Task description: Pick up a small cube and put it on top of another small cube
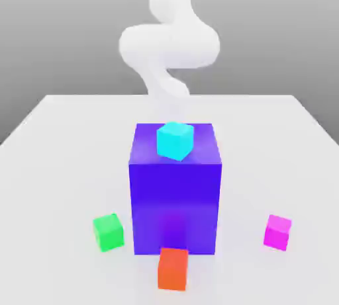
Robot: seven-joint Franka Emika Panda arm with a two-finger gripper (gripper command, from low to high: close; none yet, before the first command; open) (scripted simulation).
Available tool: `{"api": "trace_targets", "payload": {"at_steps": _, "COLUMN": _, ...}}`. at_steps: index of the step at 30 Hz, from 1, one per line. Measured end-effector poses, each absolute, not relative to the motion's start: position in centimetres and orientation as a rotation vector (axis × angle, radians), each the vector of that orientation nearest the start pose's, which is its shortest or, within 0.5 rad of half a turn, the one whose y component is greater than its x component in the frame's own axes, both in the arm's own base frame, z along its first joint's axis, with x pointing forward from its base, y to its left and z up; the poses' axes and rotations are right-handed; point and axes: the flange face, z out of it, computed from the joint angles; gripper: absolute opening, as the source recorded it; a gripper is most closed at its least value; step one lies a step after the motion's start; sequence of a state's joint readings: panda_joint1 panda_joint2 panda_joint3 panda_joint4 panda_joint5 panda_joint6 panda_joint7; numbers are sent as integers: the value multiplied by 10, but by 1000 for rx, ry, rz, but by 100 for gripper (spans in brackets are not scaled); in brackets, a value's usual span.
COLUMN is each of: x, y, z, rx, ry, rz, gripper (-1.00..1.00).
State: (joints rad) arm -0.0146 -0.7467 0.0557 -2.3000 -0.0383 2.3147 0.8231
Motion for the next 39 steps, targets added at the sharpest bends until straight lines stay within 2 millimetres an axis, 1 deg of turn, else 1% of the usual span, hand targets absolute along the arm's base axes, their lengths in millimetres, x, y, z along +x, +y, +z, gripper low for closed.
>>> {"api": "trace_targets", "payload": {"at_steps": 3, "x": 401, "y": 51, "z": 644, "rx": -2607, "ry": 1095, "rz": -987, "gripper": 0}}
{"api": "trace_targets", "payload": {"at_steps": 6, "x": 432, "y": 74, "z": 585, "rx": -2686, "ry": 1187, "rz": -929, "gripper": 0}}
{"api": "trace_targets", "payload": {"at_steps": 9, "x": 453, "y": 95, "z": 523, "rx": -2752, "ry": 1264, "rz": -862, "gripper": 0}}
{"api": "trace_targets", "payload": {"at_steps": 11, "x": 462, "y": 107, "z": 481, "rx": -2790, "ry": 1306, "rz": -812, "gripper": 0}}
{"api": "trace_targets", "payload": {"at_steps": 14, "x": 467, "y": 126, "z": 420, "rx": -2834, "ry": 1357, "rz": -728, "gripper": 0}}
{"api": "trace_targets", "payload": {"at_steps": 17, "x": 463, "y": 145, "z": 362, "rx": -2862, "ry": 1394, "rz": -633, "gripper": 0}}
{"api": "trace_targets", "payload": {"at_steps": 20, "x": 449, "y": 169, "z": 312, "rx": -2877, "ry": 1409, "rz": -527, "gripper": 0}}
{"api": "trace_targets", "payload": {"at_steps": 22, "x": 435, "y": 186, "z": 283, "rx": -2877, "ry": 1411, "rz": -451, "gripper": 0}}
{"api": "trace_targets", "payload": {"at_steps": 25, "x": 411, "y": 208, "z": 249, "rx": -2853, "ry": 1427, "rz": -329, "gripper": 0}}
{"api": "trace_targets", "payload": {"at_steps": 27, "x": 394, "y": 223, "z": 232, "rx": -2824, "ry": 1439, "rz": -243, "gripper": 0}}
{"api": "trace_targets", "payload": {"at_steps": 29, "x": 376, "y": 239, "z": 221, "rx": -2786, "ry": 1446, "rz": -155, "gripper": 0}}
{"api": "trace_targets", "payload": {"at_steps": 31, "x": 356, "y": 256, "z": 216, "rx": -2740, "ry": 1448, "rz": -65, "gripper": 0}}
{"api": "trace_targets", "payload": {"at_steps": 32, "x": 350, "y": 259, "z": 213, "rx": -2715, "ry": 1476, "rz": -35, "gripper": 0}}
{"api": "trace_targets", "payload": {"at_steps": 33, "x": 346, "y": 255, "z": 209, "rx": -2688, "ry": 1534, "rz": -20, "gripper": 0}}
{"api": "trace_targets", "payload": {"at_steps": 36, "x": 341, "y": 236, "z": 195, "rx": -2600, "ry": 1740, "rz": -2, "gripper": 0}}
{"api": "trace_targets", "payload": {"at_steps": 39, "x": 342, "y": 232, "z": 179, "rx": -2567, "ry": 1794, "rz": 3, "gripper": 0}}
